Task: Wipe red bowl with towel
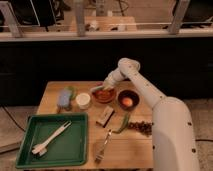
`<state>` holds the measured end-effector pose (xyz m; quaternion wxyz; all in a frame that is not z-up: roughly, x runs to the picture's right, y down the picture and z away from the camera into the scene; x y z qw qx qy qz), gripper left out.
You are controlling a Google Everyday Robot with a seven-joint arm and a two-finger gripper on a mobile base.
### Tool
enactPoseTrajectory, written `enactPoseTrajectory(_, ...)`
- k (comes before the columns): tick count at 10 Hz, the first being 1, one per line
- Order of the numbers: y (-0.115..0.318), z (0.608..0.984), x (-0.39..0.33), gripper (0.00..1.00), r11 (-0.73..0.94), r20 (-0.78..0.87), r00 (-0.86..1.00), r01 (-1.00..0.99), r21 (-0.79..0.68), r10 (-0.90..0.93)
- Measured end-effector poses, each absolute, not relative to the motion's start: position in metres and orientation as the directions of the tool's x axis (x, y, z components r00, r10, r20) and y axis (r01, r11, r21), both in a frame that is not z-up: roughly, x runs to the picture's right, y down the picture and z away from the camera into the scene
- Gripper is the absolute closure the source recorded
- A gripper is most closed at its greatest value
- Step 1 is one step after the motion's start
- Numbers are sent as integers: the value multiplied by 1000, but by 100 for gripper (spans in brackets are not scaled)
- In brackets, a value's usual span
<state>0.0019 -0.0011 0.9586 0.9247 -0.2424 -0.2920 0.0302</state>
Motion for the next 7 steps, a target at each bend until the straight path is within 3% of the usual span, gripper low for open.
enactPoseTrajectory(7,31,937,-23,100,860,602,775,164,-483,191)
